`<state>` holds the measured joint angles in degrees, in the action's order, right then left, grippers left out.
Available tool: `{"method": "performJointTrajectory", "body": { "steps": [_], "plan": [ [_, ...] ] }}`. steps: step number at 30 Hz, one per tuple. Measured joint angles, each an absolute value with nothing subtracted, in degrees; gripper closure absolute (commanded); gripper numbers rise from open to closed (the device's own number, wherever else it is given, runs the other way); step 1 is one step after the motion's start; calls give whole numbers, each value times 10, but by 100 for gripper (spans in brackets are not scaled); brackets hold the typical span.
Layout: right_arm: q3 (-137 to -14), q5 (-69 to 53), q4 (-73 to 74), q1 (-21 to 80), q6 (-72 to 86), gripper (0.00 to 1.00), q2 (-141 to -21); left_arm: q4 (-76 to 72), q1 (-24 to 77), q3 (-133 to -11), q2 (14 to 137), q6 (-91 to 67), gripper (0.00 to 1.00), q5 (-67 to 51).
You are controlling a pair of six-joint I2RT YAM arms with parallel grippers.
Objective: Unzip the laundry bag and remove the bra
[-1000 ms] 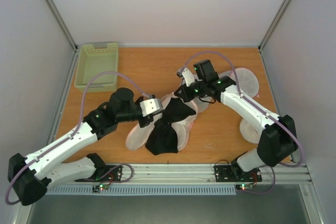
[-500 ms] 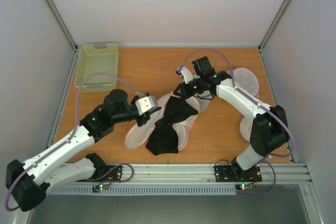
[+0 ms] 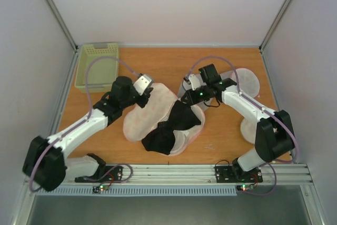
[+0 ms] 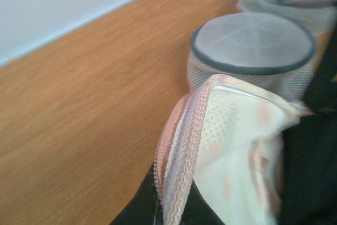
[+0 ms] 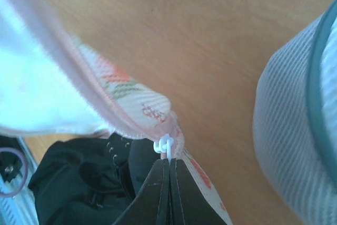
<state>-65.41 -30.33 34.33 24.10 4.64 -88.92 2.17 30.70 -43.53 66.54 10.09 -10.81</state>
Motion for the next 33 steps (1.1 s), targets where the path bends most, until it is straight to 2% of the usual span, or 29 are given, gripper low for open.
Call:
{"method": "performJointTrajectory", "body": {
  "steps": [5,7,8,10,13,14,16,26,33],
  "plan": [
    [-588,-322,324,249,76,99,-832,13,295,-493,787,76,98,-81],
    [-564,-331,302,255,94,99,-811,10,293,-522,837,66,90,-71],
    [-552,-335,285,258,104,99,-802,10,292,-535,858,62,83,-68],
    [-531,-341,255,261,123,99,-788,12,292,-565,899,54,62,-56],
    [-495,-350,219,262,156,99,-776,22,285,-609,950,43,21,-26],
    [-486,-352,212,262,164,99,-776,28,281,-620,959,39,13,-18],
    [-472,-355,197,262,182,99,-776,39,272,-633,968,28,2,-10],
    [-454,-351,132,261,236,99,-784,71,237,-641,914,-37,1,-57],
    [-443,-347,101,261,264,99,-785,50,226,-593,774,-89,1,-102]
  ]
}}
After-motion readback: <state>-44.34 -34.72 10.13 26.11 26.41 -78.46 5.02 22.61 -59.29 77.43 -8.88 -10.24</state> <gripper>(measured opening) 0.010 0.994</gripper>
